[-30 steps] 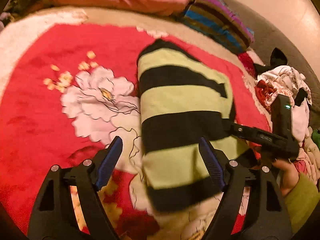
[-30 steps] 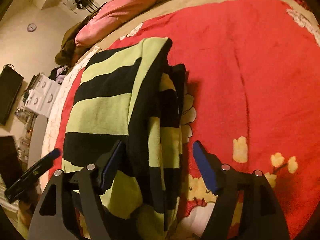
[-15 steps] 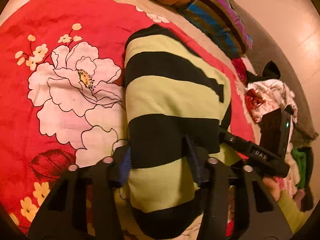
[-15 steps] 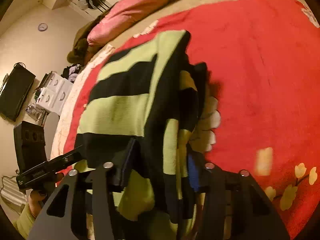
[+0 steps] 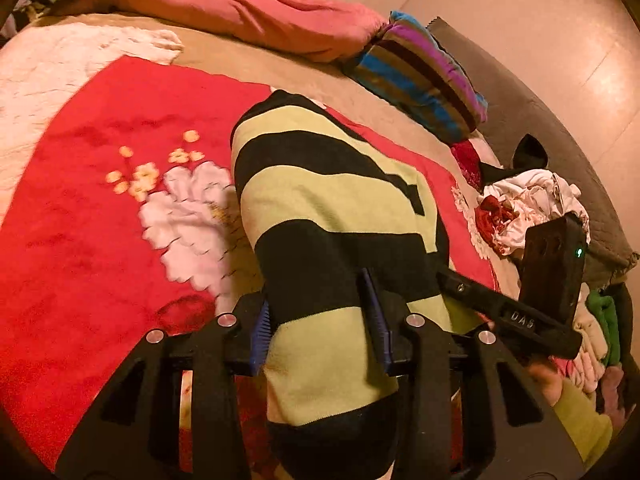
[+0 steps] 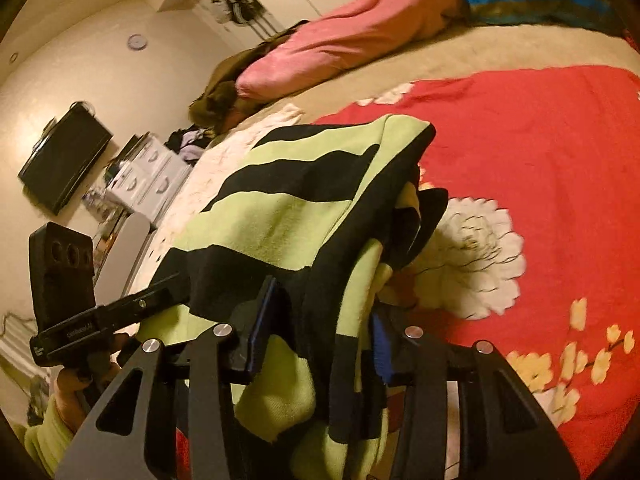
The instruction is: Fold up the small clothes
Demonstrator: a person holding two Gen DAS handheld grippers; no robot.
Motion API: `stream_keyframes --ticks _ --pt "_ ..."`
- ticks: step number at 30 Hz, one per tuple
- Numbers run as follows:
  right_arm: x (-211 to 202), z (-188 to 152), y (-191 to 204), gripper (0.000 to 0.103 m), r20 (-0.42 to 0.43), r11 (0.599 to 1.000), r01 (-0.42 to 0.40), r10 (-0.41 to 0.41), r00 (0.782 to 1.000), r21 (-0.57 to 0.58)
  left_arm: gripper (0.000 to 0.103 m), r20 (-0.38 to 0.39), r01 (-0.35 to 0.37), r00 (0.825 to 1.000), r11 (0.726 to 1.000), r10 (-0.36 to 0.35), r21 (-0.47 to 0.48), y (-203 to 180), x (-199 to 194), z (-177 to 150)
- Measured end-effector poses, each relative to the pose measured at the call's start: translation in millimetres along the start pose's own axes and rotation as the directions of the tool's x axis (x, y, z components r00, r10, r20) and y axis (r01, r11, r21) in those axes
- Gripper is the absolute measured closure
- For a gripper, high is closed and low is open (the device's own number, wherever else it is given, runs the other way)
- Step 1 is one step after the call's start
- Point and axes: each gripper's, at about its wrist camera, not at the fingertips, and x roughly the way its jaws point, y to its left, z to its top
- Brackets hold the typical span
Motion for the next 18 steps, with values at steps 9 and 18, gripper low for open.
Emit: stream_keyframes --ticks 9,18 --pt "8.9 -36.4 18.0 0.062 -0.042 0.996 0.077 -0.079 0.996 -0.050 0.071 -0.066 -0.053 0.997 0.998 0.051 -0.028 27.3 0.0 -47.0" --pt "20.8 -64.0 -11.9 0.032 -0.090 0.971 0.238 -0.235 0.968 0.023 0.058 -0.081 -0.113 0.990 0.993 0.112 -0.018 36.1 4.5 -62.5"
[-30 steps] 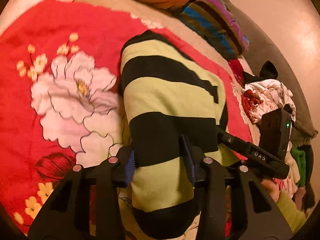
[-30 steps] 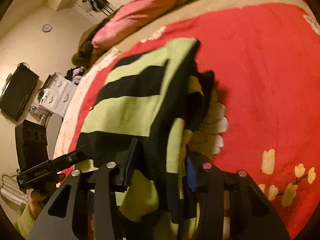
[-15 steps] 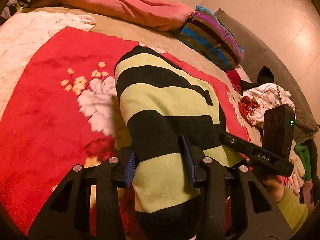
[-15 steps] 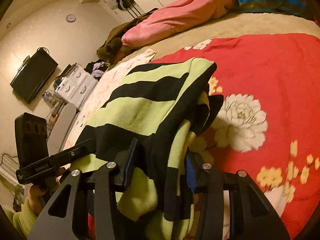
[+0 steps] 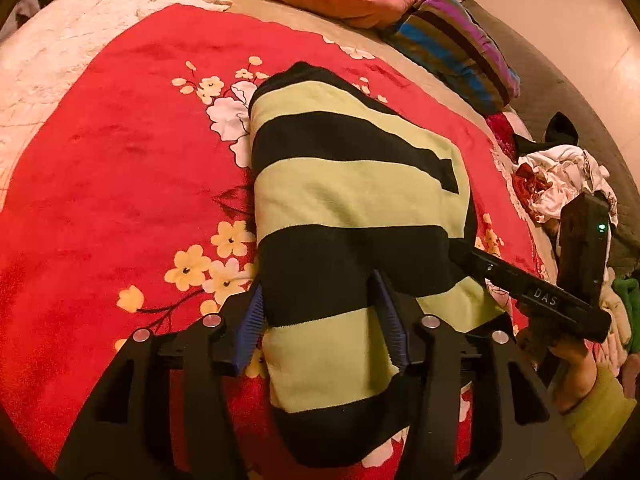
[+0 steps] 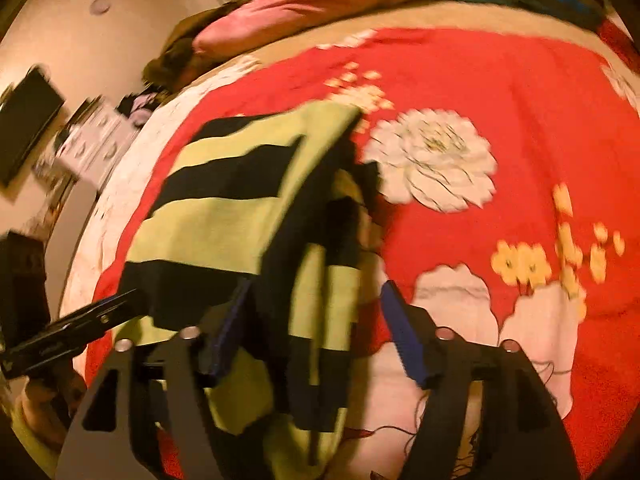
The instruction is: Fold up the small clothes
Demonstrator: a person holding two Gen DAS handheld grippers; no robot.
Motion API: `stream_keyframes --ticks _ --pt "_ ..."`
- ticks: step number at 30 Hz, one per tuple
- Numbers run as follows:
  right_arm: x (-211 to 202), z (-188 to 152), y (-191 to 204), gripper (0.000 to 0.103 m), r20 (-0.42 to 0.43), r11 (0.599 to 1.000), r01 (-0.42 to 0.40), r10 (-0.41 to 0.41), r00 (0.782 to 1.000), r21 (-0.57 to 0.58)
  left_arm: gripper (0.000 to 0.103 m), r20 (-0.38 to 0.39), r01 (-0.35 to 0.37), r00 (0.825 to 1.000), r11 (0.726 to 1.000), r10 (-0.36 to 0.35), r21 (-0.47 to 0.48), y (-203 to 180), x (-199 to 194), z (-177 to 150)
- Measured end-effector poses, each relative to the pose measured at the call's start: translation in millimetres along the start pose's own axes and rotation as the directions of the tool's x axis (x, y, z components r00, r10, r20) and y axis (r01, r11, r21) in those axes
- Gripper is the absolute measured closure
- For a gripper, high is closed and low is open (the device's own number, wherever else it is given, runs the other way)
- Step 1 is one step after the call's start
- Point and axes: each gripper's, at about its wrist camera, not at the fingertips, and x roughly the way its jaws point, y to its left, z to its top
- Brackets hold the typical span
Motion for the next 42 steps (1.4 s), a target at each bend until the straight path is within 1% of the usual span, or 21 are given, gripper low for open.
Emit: stream_keyframes --ticks 3,5,8,10,12,14,16,18,19,20,21,22,25,28,32,37,40,42 --pt "4.6 -3.1 -5.1 0.030 -0.004 1.000 0.027 -0.027 1.000 -0.009 0.056 0.006 -0.013 1.000 1.000 0.013 0.017 -1.3 0.5 -0.6" --pt "7.5 -5.9 -4.3 0.029 0.002 0.998 0.053 -0.053 0.999 -0.036 0.054 0.005 -0.021 1.000 1.000 0.020 0.018 -0.5 2.6 -1.2" --pt "14.2 -7.3 -4.2 0.025 -0.002 0.995 0.082 -0.082 0.997 -0.054 0.048 0.002 -0.027 1.000 1.000 0.027 0.009 2.0 5.1 -0.8" --pt "18.3 -6.4 -7.1 0.023 -0.009 0.996 0.081 -0.082 0.997 -0.046 0.044 -0.001 -0.034 0.999 0.999 0.034 0.009 3.7 7.6 -1.1" --pt "20.6 -4.9 -9.0 0.020 -0.017 0.996 0.080 -0.081 0.997 -0.038 0.042 -0.003 -0.041 0.999 0.999 0.041 0.007 5.3 8.5 -1.6" --pt "16.6 -3.2 -8.2 0.020 -0.014 0.997 0.071 -0.071 0.997 -0.033 0.042 -0.004 -0.042 0.999 0.999 0.042 0.004 5.4 7.0 -1.3" --pt "6.1 -1.7 -8.0 0.020 0.010 0.999 0.048 -0.047 0.999 -0.020 0.043 0.004 -0.050 0.999 0.999 0.050 0.014 3.4 2.3 -0.7" --pt "-11.0 -1.3 -6.6 0.018 0.054 0.999 0.032 -0.031 0.998 -0.013 0.042 0.028 -0.049 0.998 0.999 0.049 0.022 -0.6 -8.3 -0.1" --pt "-20.1 -2.1 -4.9 0.017 0.074 0.999 0.028 -0.027 0.997 -0.017 0.037 0.040 -0.051 0.998 0.998 0.050 0.027 -2.7 -13.7 0.1" --pt "-32.2 -3.4 -2.4 0.011 0.099 0.999 0.025 -0.023 0.995 -0.025 0.033 0.061 -0.060 0.997 0.997 0.057 0.040 -6.8 -22.5 0.2" --pt "-41.0 -5.1 -0.1 0.007 0.115 0.999 0.023 -0.019 0.993 -0.033 0.026 0.074 -0.066 0.995 0.997 0.063 0.048 -9.5 -28.4 -0.4" --pt "-50.3 -7.2 2.4 0.006 0.129 0.999 0.024 -0.018 0.991 -0.041 0.017 0.091 -0.073 0.994 0.996 0.067 0.058 -13.3 -36.9 -1.9" --pt "-77.4 -16.9 11.4 0.004 0.171 0.995 0.054 -0.040 0.984 -0.078 0.009 0.129 -0.095 0.988 0.992 0.084 0.086 -23.4 -57.6 -11.0" --pt "-98.6 -30.4 22.3 0.004 0.208 0.988 0.097 -0.071 0.976 -0.119 0.009 0.152 -0.134 0.982 0.984 0.116 0.116 -35.0 -76.1 -28.0" --pt "-123.3 -47.3 34.2 0.004 0.260 0.978 0.147 -0.105 0.960 -0.147 0.009 0.178 -0.165 0.974 0.977 0.140 0.133 -46.2 -93.9 -46.1" --pt "-149.1 -66.1 46.8 0.004 0.303 0.973 0.161 -0.104 0.947 -0.168 0.009 0.234 -0.194 0.959 0.971 0.158 0.138 -58.2 -116.5 -71.3" --pt "-161.2 -80.6 57.1 0.004 0.323 0.962 0.179 -0.106 0.940 -0.205 0.009 0.238 -0.202 0.957 0.969 0.165 0.141 -59.7 -122.6 -84.4" --pt "-170.1 -92.7 63.4 0.004 0.350 0.955 0.193 -0.105 0.931 -0.226 0.009 0.236 -0.210 0.956 0.968 0.174 0.137 -59.1 -126.0 -93.1"
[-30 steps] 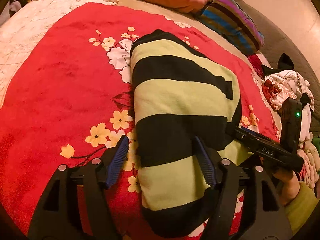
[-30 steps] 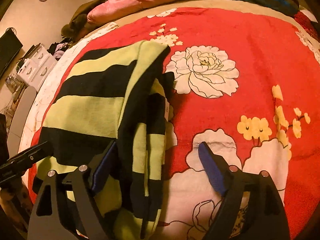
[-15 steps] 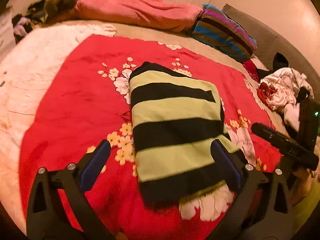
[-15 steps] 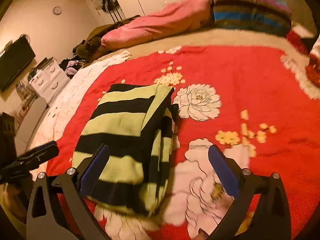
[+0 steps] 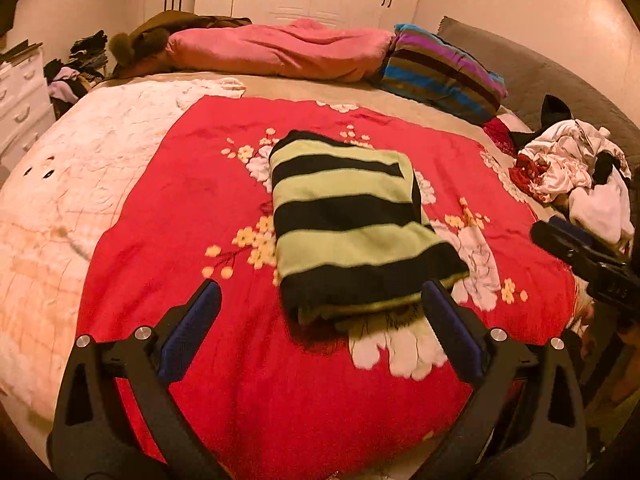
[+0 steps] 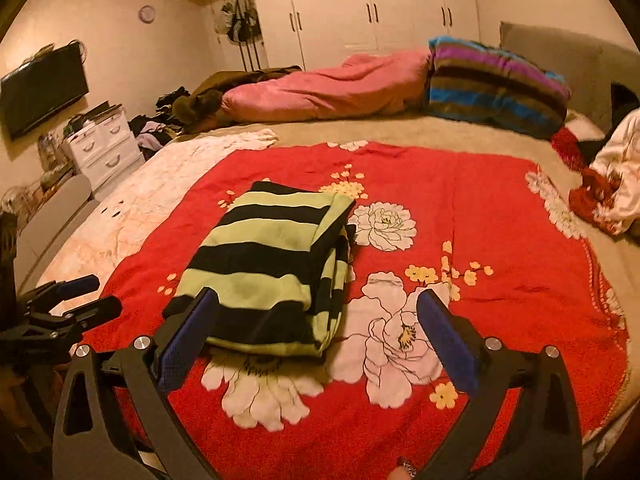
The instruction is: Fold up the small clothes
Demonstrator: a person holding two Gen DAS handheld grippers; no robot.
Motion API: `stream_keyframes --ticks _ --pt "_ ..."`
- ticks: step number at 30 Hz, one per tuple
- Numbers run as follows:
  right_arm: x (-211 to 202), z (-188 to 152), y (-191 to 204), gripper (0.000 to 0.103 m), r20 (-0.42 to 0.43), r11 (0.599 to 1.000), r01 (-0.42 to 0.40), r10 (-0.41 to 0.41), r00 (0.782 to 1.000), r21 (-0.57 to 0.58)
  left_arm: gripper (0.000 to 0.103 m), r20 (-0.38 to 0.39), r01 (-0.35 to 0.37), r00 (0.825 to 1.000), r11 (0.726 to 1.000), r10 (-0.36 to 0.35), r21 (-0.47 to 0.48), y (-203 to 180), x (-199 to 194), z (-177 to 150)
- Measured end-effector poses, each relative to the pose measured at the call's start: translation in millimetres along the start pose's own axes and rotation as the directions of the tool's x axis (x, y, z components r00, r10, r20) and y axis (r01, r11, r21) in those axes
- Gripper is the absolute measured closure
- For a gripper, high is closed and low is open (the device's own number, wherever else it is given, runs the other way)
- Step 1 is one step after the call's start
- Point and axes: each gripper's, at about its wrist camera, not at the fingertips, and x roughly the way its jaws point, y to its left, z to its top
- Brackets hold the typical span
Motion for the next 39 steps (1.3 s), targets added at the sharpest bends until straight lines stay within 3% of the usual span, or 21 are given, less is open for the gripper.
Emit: stream_keyframes --ticks 10,25,35,39 --pt "-36.9 -7.5 28.6 0.004 0.129 0.995 0.012 0.000 0.992 -0.097 0.009 0.088 -0.017 0.996 1.000 0.018 -0.009 -2.1 -30.5 -17.0" --pt "-24.7 -31.4 21.4 0.004 0.052 0.996 0.073 -0.071 0.996 -0.043 0.009 0.055 -0.020 0.998 0.999 0.023 -0.047 0.9 -27.5 -34.9" --pt "14.8 -54.5 11.2 0.004 -0.064 0.999 0.049 -0.047 0.997 0.021 0.009 -0.037 -0.032 0.999 0.997 0.029 -0.066 7.8 2.4 -47.1" --pt "38.6 -70.1 14.8 0.004 -0.124 0.996 0.086 -0.089 0.988 -0.036 0.009 -0.061 -0.039 0.998 0.997 0.035 -0.067 12.7 15.0 -50.6"
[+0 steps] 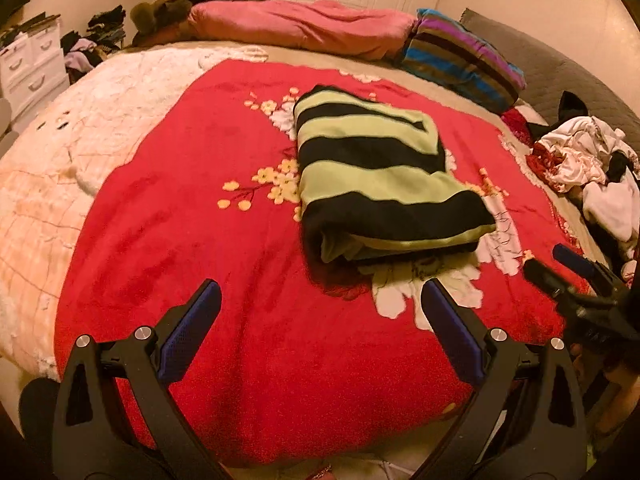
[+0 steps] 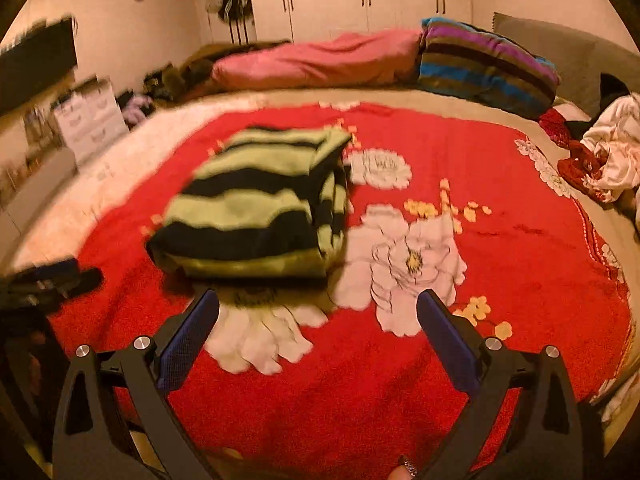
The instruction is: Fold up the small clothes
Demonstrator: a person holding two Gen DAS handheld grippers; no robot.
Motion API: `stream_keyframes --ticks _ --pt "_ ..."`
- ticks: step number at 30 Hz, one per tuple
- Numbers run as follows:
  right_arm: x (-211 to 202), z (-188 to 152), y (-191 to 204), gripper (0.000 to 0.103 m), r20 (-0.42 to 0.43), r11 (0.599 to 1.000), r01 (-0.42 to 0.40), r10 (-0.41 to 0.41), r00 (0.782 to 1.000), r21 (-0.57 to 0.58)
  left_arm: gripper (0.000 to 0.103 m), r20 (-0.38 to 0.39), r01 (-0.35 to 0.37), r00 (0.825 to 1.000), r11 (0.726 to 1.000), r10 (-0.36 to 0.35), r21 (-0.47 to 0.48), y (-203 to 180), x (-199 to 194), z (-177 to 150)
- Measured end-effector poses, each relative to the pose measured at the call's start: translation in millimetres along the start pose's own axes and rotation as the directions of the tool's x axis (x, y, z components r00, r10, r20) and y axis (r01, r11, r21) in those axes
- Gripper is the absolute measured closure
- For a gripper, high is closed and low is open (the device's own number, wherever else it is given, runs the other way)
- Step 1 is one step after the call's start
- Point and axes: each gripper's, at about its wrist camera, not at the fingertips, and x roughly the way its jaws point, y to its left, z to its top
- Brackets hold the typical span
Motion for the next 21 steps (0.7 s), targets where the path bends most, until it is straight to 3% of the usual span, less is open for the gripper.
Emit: stream_keyframes --ticks 21 --pt "1.3 1.0 -1.2 0.004 0.010 1.000 -0.007 0.007 1.000 -0.001 0.009 0.009 -0.014 1.000 1.000 0.014 -0.001 6.1 5.2 1.9"
